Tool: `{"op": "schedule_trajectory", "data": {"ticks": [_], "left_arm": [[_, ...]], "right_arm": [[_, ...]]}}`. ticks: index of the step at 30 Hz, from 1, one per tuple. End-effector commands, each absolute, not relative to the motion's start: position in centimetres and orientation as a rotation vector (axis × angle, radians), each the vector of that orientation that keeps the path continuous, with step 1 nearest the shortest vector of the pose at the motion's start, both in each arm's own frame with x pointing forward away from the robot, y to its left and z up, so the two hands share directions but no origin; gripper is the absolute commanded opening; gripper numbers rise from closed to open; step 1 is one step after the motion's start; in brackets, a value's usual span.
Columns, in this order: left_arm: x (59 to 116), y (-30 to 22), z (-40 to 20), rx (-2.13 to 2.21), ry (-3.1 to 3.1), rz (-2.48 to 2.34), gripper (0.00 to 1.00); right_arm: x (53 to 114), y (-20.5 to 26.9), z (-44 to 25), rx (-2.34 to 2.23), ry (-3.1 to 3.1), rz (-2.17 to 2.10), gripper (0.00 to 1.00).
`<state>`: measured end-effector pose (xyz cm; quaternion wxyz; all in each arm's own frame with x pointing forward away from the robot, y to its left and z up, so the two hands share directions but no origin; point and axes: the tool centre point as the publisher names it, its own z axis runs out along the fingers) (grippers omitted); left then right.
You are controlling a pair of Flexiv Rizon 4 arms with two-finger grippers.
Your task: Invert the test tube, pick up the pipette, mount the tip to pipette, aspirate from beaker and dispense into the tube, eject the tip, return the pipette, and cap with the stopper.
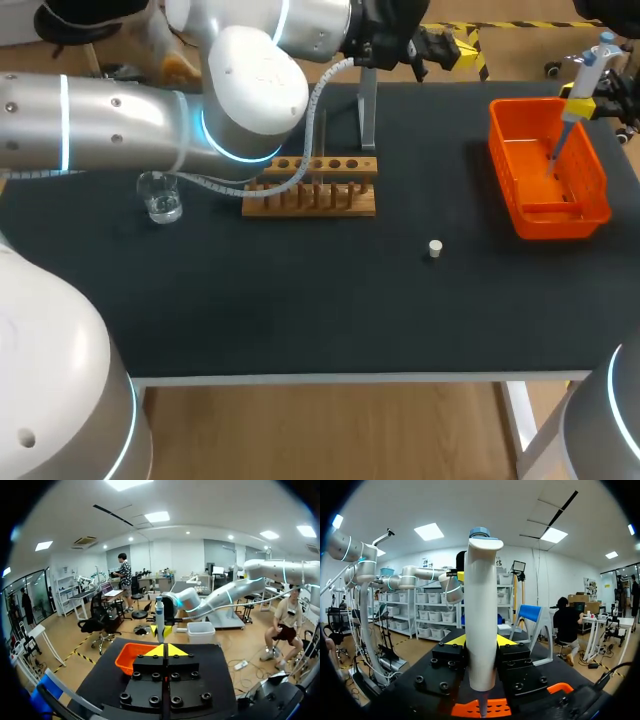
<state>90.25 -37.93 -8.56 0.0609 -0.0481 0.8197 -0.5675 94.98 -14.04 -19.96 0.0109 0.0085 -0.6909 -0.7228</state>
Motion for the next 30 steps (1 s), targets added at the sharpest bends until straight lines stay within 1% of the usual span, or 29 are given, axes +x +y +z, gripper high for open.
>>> {"op": "schedule_trajectory", "data": {"ticks": [1, 19, 30], "left_arm": [[91.6, -39.9, -8.1, -0.120, 2.485, -1.717, 0.00], [95.0, -45.3, -8.3, -0.131, 2.355, -1.830, 0.00], [96.4, -49.9, -8.3, -0.140, 2.332, -1.972, 0.00]], "right_arm": [[95.0, -14.1, -19.9, 0.029, -2.157, -2.252, 0.00], [95.0, -14.1, -19.9, 0.029, -2.157, -2.252, 0.00], [95.0, -14.1, -19.9, 0.029, -2.157, -2.252, 0.00]]}}
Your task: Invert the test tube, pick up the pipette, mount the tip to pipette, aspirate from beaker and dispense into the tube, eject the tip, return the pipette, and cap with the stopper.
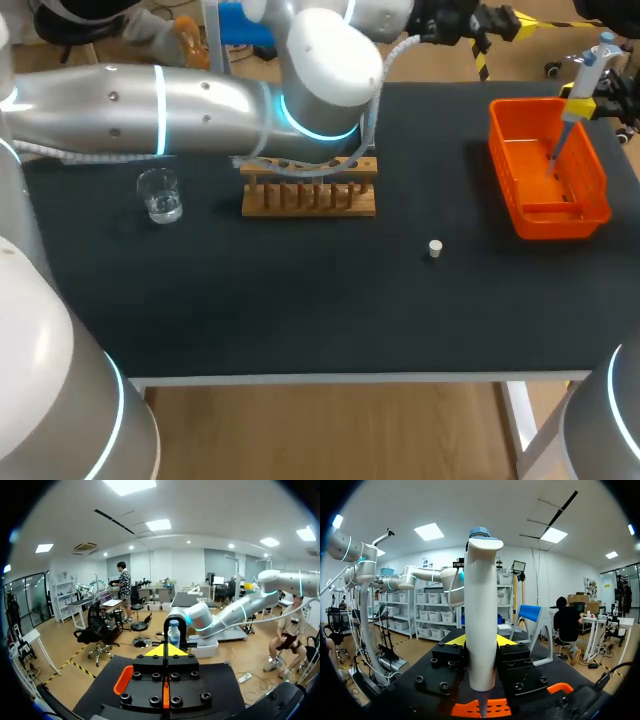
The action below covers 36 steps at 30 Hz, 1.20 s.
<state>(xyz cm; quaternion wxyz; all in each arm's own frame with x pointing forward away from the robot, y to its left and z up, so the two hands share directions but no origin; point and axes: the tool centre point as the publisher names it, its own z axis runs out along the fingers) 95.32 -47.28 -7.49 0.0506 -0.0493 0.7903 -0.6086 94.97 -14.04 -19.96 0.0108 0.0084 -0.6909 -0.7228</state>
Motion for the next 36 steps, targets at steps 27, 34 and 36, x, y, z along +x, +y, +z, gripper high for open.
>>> {"op": "schedule_trajectory", "data": {"ticks": [27, 34, 36], "left_arm": [[96.4, -51.6, -9.1, -0.111, 2.339, -2.025, 0.00], [96.5, -53.0, -9.0, -0.039, 2.353, -2.036, 0.00], [96.4, -53.3, -9.0, -0.024, 2.348, -2.042, 0.00]], "right_arm": [[95.0, -14.1, -19.9, 0.029, -2.157, -2.252, 0.00], [95.0, -14.1, -19.9, 0.029, -2.157, -2.252, 0.00], [95.0, -14.1, -19.9, 0.029, -2.157, -2.252, 0.00]]}}
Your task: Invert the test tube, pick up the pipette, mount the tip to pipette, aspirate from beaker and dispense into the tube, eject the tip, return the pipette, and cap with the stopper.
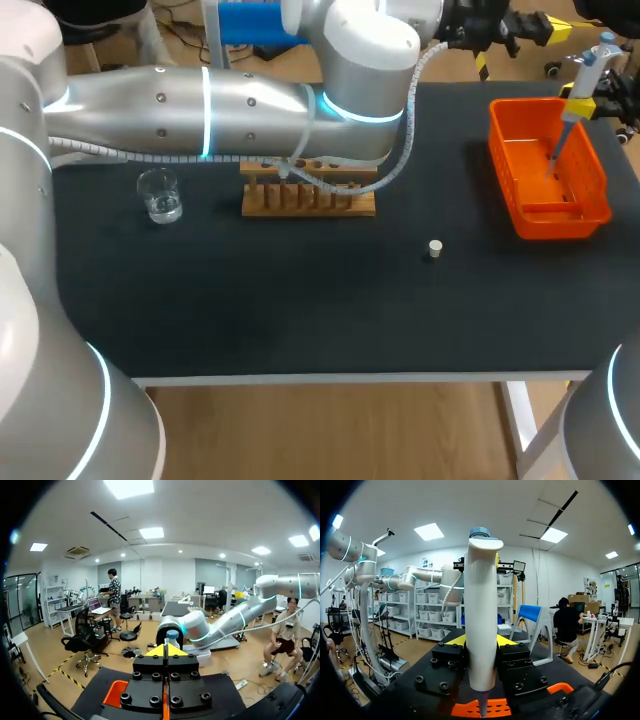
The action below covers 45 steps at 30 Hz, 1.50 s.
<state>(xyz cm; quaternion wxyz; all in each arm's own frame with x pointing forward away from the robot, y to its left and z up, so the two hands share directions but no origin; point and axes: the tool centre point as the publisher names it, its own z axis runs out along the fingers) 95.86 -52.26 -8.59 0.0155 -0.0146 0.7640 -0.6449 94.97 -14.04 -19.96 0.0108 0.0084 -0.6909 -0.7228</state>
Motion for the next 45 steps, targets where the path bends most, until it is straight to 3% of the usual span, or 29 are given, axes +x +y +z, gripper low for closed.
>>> {"op": "schedule_trajectory", "data": {"ticks": [1, 45], "left_arm": [[96.4, -53.5, -9.0, -0.019, 2.348, -2.043, 0.00], [95.2, -55.6, -10.9, -0.011, 2.361, -2.099, 0.00]], "right_arm": [[95.0, -14.1, -19.9, 0.029, -2.157, -2.252, 0.00], [95.0, -14.1, -19.9, 0.029, -2.157, -2.252, 0.00]]}}
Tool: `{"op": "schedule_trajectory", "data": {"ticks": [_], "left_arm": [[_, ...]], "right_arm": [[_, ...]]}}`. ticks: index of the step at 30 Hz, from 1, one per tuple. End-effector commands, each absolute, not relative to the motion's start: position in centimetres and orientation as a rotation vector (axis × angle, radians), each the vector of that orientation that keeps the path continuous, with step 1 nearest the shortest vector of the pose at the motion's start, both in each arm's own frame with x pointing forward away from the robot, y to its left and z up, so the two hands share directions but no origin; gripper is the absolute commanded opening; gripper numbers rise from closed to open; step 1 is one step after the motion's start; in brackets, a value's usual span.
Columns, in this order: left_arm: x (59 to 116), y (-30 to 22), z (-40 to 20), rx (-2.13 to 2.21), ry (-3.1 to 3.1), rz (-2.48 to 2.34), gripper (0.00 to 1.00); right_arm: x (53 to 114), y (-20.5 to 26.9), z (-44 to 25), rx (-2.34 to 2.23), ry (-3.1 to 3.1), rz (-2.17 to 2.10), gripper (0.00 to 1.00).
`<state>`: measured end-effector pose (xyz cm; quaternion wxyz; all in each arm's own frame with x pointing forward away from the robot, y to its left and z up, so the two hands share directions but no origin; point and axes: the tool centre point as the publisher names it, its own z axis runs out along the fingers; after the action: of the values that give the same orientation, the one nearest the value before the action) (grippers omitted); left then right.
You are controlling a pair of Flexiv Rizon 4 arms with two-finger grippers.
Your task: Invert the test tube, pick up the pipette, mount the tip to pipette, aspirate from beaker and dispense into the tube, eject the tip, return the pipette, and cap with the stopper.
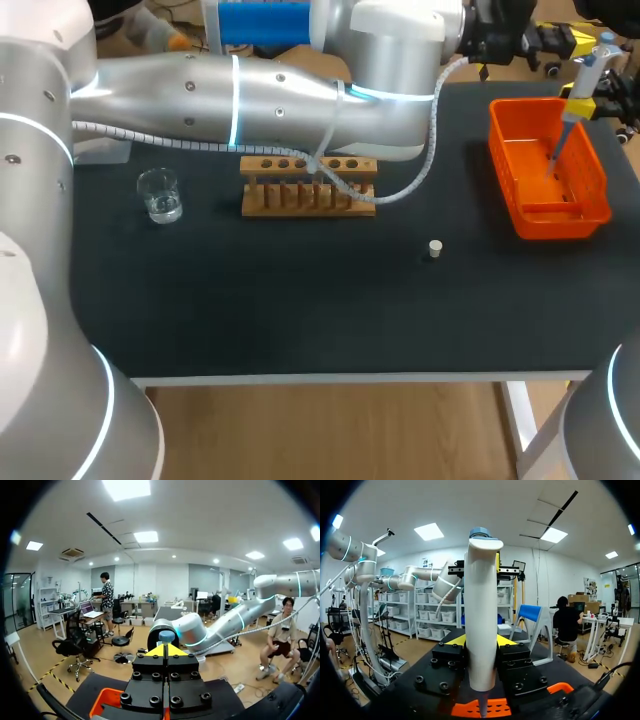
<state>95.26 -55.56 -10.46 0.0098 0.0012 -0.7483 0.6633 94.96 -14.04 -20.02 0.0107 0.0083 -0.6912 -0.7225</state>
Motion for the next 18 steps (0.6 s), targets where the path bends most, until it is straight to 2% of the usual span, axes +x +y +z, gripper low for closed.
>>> {"op": "schedule_trajectory", "data": {"ticks": [1, 18], "left_arm": [[95.15, -55.57, -10.97, 0.012, -2.336, 2.073, 0.00], [94.83, -55.32, -11.95, 0.044, -2.345, 2.056, 0.00]], "right_arm": [[95.04, -14.11, -19.95, 0.029, -2.157, -2.252, 0.00], [95.04, -14.11, -19.95, 0.029, -2.157, -2.252, 0.00]]}}
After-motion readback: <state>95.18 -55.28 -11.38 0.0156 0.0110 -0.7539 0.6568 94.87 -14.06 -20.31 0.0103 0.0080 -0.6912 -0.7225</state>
